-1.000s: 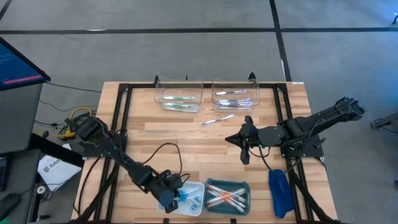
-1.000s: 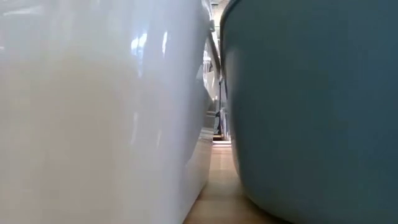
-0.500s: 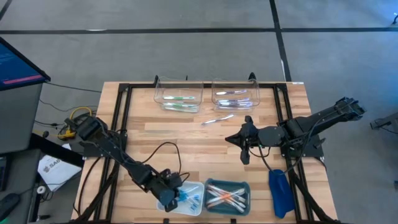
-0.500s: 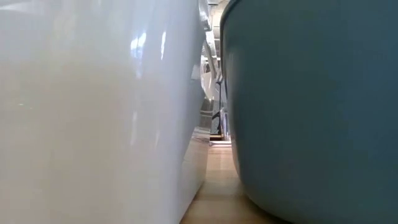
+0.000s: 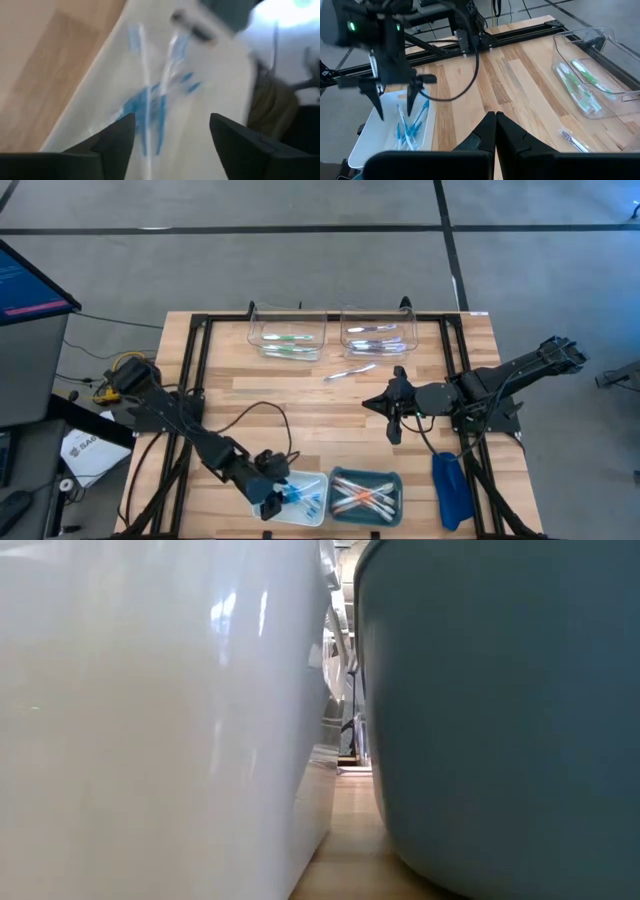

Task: Pick & Place Toothbrushes
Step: Put the blue toothbrush into the white bin

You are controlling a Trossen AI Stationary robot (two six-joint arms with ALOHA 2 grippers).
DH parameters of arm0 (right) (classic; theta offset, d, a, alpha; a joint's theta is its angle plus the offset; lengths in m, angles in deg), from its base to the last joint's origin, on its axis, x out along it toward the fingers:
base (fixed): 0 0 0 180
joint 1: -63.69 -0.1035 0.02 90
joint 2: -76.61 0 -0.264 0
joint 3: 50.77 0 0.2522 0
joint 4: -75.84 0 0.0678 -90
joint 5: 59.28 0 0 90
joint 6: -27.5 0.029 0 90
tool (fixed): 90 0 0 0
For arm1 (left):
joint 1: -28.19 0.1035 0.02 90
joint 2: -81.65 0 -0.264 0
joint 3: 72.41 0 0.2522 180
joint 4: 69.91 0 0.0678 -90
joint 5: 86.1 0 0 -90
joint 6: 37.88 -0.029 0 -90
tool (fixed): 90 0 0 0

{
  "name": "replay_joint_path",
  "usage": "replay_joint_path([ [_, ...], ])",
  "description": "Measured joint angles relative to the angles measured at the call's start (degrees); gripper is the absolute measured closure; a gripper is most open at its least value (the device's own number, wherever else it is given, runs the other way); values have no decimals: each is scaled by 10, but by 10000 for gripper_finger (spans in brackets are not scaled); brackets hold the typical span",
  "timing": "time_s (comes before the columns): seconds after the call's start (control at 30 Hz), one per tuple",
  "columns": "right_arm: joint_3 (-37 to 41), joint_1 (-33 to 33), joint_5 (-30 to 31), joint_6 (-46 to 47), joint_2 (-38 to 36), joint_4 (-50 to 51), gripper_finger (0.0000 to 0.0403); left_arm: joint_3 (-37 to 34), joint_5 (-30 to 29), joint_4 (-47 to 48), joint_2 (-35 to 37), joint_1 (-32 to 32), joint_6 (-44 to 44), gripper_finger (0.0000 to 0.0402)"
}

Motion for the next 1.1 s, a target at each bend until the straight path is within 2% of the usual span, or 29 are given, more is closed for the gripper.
replay_joint_path([
  [0.07, 0, 0, 0, 0, 0, 0, 401, 0, -24, 0, 27, 0, -6, 144],
  [0.17, 0, 0, 0, 0, 0, 0, 401, -5, -91, -2, 67, 0, -34, 144],
  [0.3, 0, 0, 0, 0, 0, 0, 401, -8, -131, -1, 87, 23, -80, 176],
  [0.47, 0, 0, 0, 0, 0, 0, 401, -8, -114, 4, 58, 86, -148, 275],
  [0.57, 0, 0, 0, 0, 0, 1, 401, -9, -62, 6, 29, 120, -152, 355],
  [0.63, 0, 0, 0, 0, 0, 1, 401, -9, -33, 11, 14, 134, -150, 388],
  [1.1, 0, 0, 0, 0, 0, 11, 401, -9, 1, 45, -43, 116, -91, 401],
])
